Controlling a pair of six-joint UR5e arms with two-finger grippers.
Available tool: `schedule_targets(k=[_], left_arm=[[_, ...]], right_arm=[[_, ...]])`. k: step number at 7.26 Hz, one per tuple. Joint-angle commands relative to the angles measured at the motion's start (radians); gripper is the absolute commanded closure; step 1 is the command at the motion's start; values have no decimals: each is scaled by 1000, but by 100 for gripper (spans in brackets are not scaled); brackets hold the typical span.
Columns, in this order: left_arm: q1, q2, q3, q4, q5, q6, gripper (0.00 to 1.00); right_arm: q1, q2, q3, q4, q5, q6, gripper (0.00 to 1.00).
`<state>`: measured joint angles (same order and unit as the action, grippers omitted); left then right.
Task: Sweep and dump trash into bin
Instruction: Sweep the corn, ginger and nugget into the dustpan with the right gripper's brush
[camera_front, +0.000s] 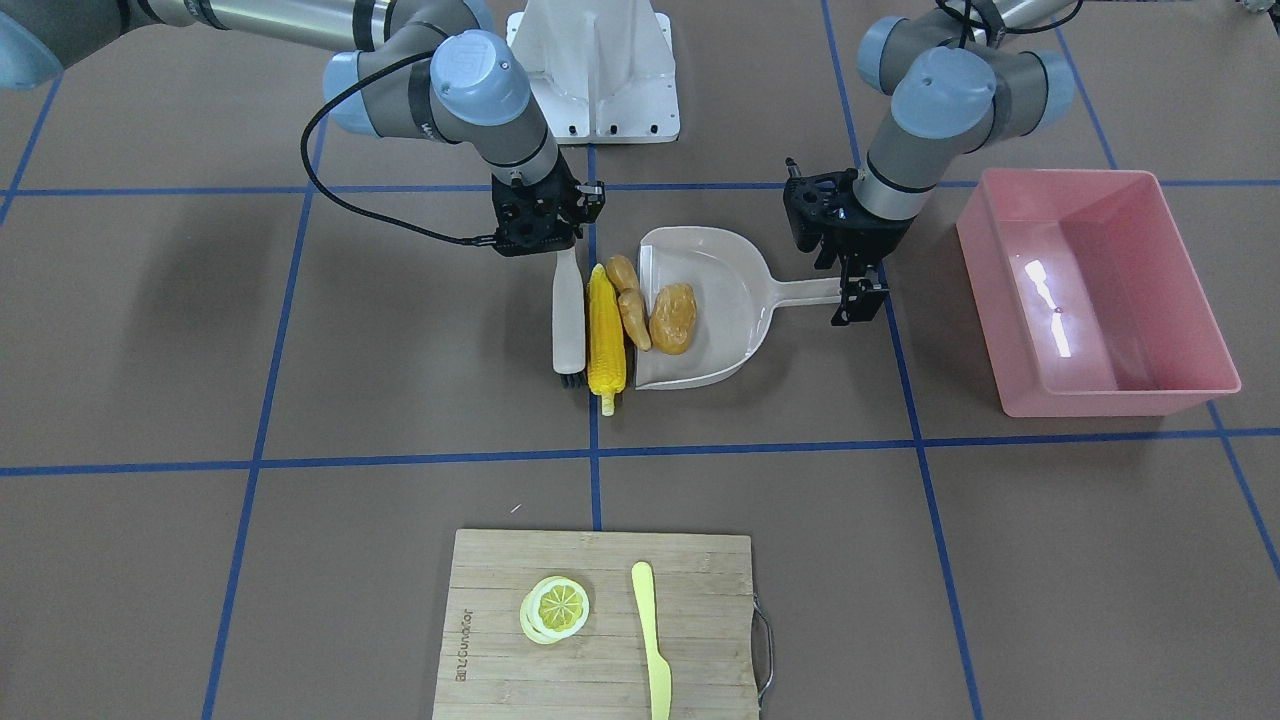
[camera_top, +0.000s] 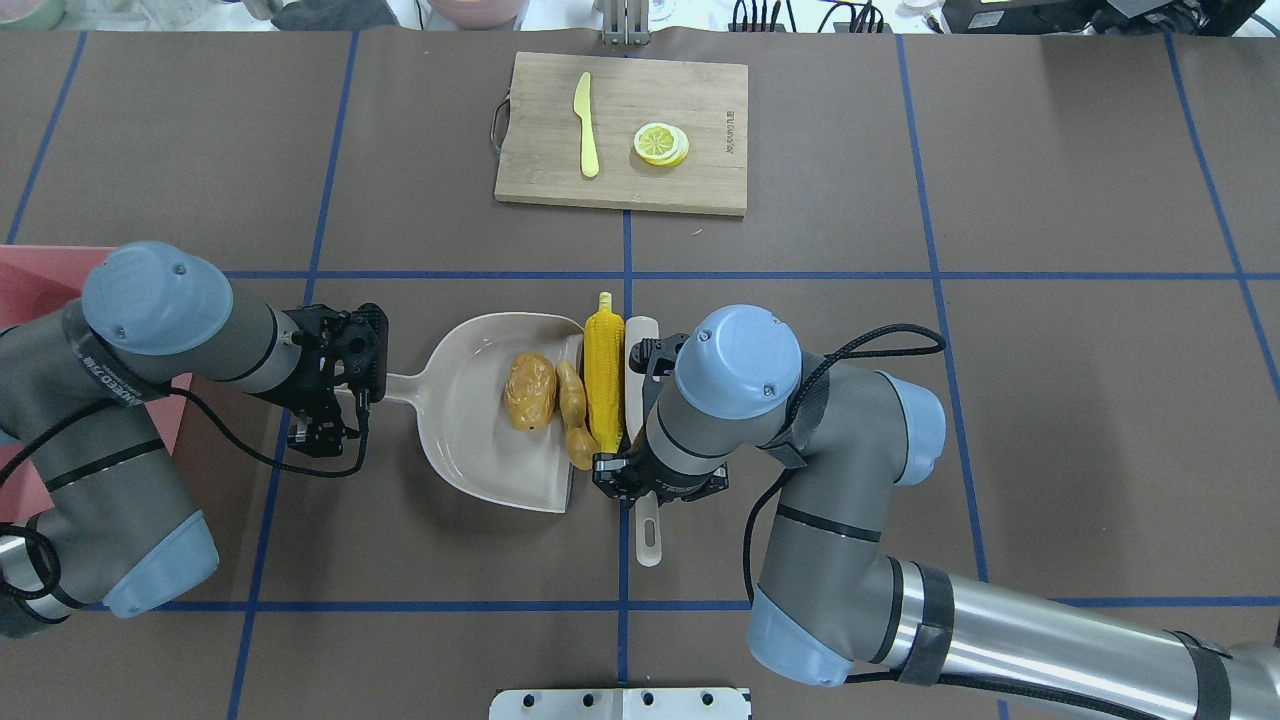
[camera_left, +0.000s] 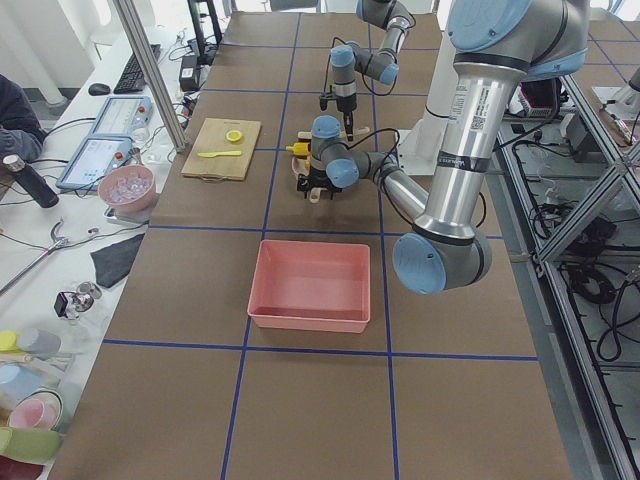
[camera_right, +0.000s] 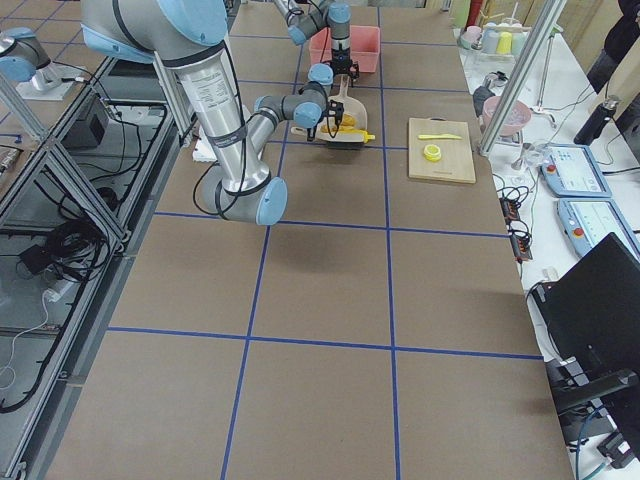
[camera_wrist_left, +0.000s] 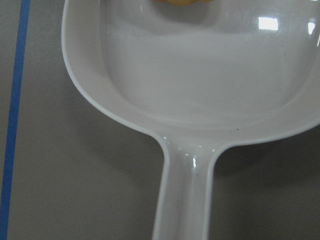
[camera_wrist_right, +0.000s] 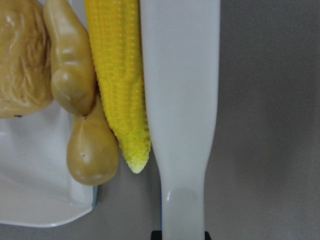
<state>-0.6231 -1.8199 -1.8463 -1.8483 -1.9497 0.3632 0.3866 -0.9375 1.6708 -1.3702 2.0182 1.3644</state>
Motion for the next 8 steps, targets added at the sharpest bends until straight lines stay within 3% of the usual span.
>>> schedule_targets(k=[1, 4, 8], left_arm=[[-1, 1, 1, 6, -21, -1, 7], [-10, -2, -2, 4, -23, -1, 10], [-20, -5, -1, 4, -74, -4, 11]], right_arm=[[-23, 14, -28, 83, -24, 69, 100], [-38, 37, -45, 141, -35, 100, 100], [-58, 59, -108, 313, -38, 142, 100]])
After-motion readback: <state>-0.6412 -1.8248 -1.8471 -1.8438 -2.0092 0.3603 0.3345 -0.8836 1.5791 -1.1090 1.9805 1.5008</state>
